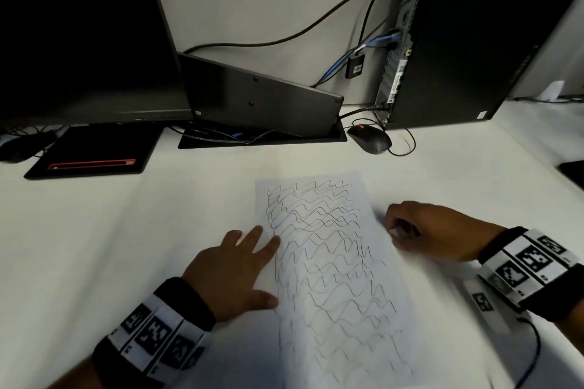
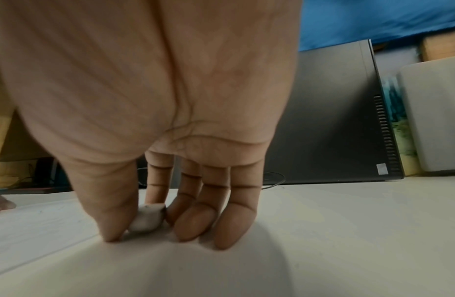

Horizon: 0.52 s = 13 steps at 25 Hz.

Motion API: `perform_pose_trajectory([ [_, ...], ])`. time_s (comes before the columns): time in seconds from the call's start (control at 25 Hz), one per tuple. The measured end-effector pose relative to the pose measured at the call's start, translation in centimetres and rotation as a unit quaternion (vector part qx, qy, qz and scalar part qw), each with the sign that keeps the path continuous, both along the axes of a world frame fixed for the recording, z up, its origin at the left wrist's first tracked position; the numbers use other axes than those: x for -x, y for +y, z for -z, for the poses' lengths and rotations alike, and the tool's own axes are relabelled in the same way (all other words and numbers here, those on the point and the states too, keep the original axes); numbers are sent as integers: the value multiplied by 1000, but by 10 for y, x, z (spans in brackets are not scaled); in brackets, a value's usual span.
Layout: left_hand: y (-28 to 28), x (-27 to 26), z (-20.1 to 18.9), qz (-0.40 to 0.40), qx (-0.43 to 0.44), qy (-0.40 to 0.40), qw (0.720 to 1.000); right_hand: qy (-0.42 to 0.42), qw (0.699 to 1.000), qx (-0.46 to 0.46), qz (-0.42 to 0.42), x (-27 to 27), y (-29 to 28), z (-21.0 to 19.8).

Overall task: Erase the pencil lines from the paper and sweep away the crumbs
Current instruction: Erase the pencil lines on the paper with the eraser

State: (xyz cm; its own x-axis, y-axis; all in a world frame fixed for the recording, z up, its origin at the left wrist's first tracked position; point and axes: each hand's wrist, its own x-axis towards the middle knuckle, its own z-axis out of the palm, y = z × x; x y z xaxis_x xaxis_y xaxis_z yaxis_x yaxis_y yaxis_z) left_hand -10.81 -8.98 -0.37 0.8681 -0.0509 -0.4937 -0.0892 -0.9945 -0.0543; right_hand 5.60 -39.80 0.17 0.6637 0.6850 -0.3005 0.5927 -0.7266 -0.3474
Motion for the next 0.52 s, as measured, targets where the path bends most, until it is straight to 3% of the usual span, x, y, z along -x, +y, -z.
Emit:
perform_pose_trajectory([
  [0.08, -11, 7, -1, 2, -6, 0, 1000, -20, 1000, -3, 5, 3, 3, -7],
  [0.2, -34, 17, -3, 25, -24, -32, 999, -26, 996, -83, 9, 13, 31, -17],
  [0.36, -61, 26, -4, 35, -19, -54, 998, 65, 993, -94, -40, 24, 82, -10],
  [0.52, -38, 3, -23, 6, 21, -40, 999, 184, 977, -110, 7, 15, 99, 0],
])
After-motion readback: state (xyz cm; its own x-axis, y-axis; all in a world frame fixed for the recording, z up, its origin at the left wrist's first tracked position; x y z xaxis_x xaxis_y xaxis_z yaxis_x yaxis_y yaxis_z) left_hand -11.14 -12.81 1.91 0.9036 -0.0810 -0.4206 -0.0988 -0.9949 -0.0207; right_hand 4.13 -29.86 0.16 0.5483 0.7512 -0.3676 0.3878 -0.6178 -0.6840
